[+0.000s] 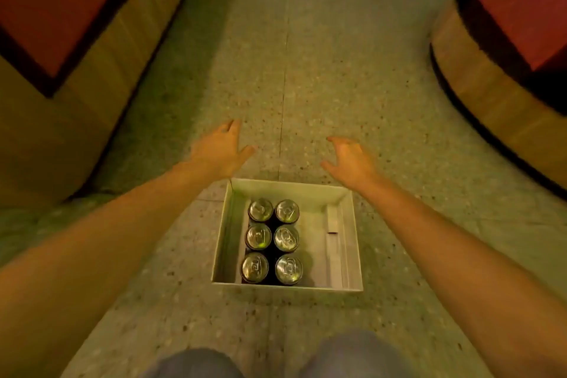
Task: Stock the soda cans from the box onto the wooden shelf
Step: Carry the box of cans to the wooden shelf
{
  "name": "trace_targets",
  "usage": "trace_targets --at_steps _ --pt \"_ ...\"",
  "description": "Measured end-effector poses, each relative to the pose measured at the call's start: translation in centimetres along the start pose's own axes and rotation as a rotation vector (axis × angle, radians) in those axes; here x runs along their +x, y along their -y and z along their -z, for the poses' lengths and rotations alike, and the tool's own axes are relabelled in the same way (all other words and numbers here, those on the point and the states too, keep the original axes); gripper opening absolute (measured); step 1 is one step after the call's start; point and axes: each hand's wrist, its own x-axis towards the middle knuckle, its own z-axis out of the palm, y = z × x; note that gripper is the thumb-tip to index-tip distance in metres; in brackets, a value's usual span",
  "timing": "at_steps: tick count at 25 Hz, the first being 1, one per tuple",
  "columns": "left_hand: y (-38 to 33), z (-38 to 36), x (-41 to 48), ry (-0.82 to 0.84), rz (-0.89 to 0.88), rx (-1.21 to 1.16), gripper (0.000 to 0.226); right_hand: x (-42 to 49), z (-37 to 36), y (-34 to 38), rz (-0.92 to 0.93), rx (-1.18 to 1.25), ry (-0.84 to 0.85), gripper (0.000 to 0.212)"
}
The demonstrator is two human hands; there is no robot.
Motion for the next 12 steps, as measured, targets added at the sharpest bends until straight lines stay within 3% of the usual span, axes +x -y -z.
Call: trace_targets --at_steps 5,8,12 --pt "3.5 -10.2 -1.7 -0.007 0.061 -0.111 0.066 -4.6 -9.6 -4.9 -0.195 0.084 0.013 0.058" --pt "5.4 -14.8 -3.3 -0.065 0.139 -0.219 0.066 -6.8 -13.1 -6.5 -0.273 0.191 -0.082 0.064" --pt "7.0 -18.2 -4.8 -0.047 0.234 -0.448 0.057 -8.5 -15.1 -7.4 -0.421 0.345 -0.092 0.042"
